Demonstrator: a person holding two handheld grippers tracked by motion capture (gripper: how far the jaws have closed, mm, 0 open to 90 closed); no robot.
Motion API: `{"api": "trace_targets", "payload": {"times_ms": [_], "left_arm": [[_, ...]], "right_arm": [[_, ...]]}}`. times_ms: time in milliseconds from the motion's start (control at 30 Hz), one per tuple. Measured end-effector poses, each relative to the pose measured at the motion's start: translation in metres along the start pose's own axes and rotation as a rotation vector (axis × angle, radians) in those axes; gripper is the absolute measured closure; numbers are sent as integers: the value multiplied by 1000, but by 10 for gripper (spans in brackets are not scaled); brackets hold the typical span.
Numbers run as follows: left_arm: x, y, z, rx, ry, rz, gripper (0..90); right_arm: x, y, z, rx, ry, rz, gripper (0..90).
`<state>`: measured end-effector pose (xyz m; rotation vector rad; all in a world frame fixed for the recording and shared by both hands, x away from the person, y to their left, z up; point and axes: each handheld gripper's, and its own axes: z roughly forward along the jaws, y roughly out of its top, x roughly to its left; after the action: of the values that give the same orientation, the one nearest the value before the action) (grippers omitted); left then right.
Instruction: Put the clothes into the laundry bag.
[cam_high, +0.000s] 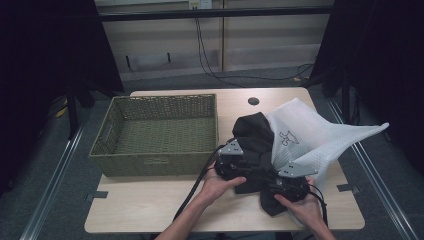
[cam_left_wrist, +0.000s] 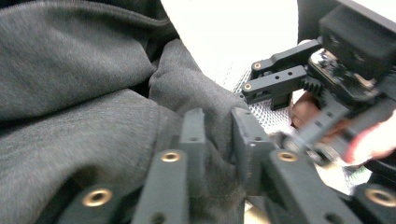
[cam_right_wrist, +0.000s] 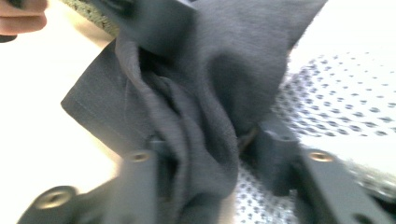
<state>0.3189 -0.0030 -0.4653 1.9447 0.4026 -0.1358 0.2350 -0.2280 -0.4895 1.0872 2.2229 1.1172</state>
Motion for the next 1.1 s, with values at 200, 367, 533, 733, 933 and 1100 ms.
{"api": "trace_targets", "payload": {"times_ms": [200,367,533,733,933,1100], "left_arm": [[-5,6,-28,-23,25,54,713],[-4,-4,-39,23,44,77,747],[-4,-20,-50,35,86,91,627],[1,-29,-43,44,171,85,384],[-2,-29,-31,64,199,71,298],[1,-31,-32,77,186,77,323]], "right_arm": [[-20,-2,-18,-41,156,109,753],[-29,-10,-33,-42,264,93,755],[-39,-20,-51,-40,312,70,751],[-43,-17,-61,-65,295,58,680],[-37,-4,-71,-78,265,49,504],[-38,4,-89,-104,238,48,399]]}}
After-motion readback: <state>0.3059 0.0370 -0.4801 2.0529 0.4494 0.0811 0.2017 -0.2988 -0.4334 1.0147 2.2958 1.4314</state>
